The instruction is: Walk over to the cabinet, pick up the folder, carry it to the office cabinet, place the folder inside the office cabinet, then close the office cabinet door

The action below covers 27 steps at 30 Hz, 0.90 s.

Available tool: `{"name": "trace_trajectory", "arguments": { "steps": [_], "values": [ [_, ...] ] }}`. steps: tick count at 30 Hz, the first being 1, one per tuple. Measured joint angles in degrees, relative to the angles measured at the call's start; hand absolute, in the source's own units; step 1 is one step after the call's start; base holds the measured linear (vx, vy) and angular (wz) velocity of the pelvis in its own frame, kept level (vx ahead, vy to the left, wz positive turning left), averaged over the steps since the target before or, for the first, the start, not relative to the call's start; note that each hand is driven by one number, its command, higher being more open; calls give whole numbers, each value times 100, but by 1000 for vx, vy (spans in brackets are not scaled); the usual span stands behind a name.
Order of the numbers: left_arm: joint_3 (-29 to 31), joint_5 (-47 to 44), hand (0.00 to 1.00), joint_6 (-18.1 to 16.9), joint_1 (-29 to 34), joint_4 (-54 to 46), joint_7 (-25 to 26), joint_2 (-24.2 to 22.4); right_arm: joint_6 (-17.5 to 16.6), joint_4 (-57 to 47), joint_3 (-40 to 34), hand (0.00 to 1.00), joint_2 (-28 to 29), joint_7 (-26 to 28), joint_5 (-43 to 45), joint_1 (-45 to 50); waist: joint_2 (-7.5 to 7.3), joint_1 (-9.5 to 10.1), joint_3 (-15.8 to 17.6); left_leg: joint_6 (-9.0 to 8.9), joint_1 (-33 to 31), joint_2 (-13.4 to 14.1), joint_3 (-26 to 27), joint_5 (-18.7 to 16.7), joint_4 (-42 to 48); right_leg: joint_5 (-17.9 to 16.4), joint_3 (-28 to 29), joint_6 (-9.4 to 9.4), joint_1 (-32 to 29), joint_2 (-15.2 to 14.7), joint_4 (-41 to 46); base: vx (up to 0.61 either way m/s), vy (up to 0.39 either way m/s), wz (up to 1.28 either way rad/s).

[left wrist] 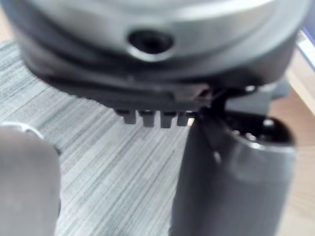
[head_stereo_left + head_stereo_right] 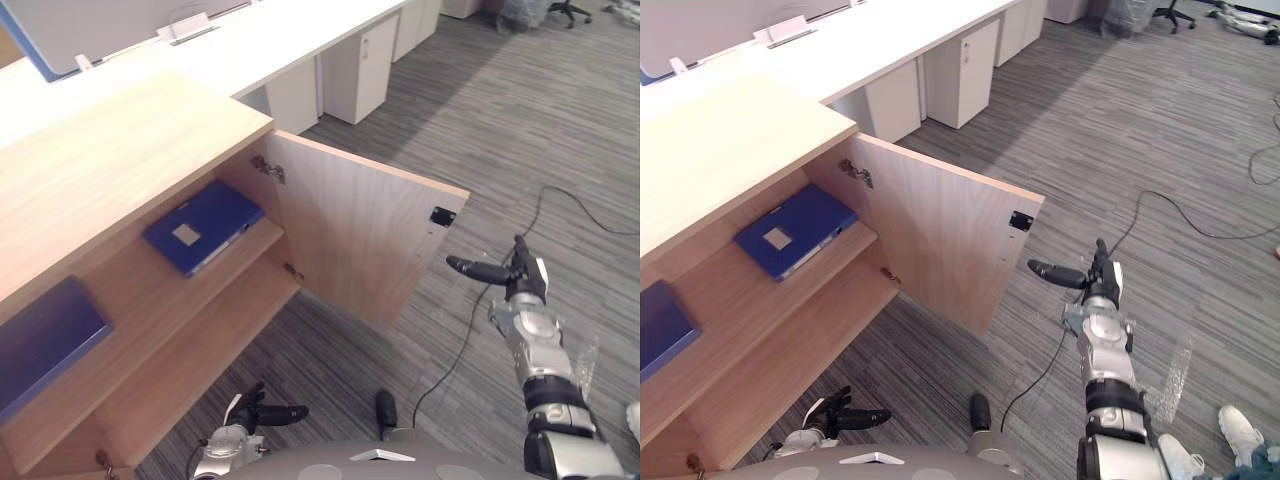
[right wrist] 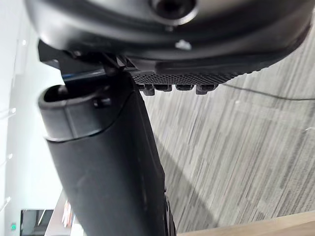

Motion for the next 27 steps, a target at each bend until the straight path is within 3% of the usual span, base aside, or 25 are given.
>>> {"name": "trace_trajectory", "arguments": {
  "steps": [2, 6, 15, 20, 27],
  "values": [
    [-4, 8, 100, 6, 81, 61, 40, 114, -18, 387, 382, 100, -448, 37, 83, -306, -41, 0, -2, 0, -60, 5, -157, 0, -11, 0, -94, 0, -5, -22, -3, -32, -27, 23],
    [-63, -2, 100, 34, 401, 191, 42, 240, -18, 618, 1082, 100, -796, 256, 468, -529, -123, -10, 1, -26, -62, 59, -265, 14, -78, -2, -159, -3, -9, -9, -8, -42, -39, 9],
    [-39, 4, 100, 8, 419, 169, -45, 261, -17, 652, 2272, 100, -1033, 1388, 1877, -529, -125, -82, 1, -201, -167, 270, -428, 113, -85, -58, -317, -121, -39, 135, -8, -38, -64, 5],
    [21, 22, 100, 8, 412, 158, -133, 233, -6, 29, 2882, 100, -1139, 1937, 2240, -543, -47, -25, -36, -266, -271, 363, -550, 167, -102, -55, -409, -180, -95, 219, -7, 0, -41, 12],
    [161, 259, 100, 2, 421, 180, -273, 238, 66, -1150, 3727, 100, -2065, 2757, 2356, -539, -26, -177, -40, -271, -209, 367, -471, 202, -213, -33, -295, -211, -154, 284, -7, 18, 22, -10]
  ]
}}
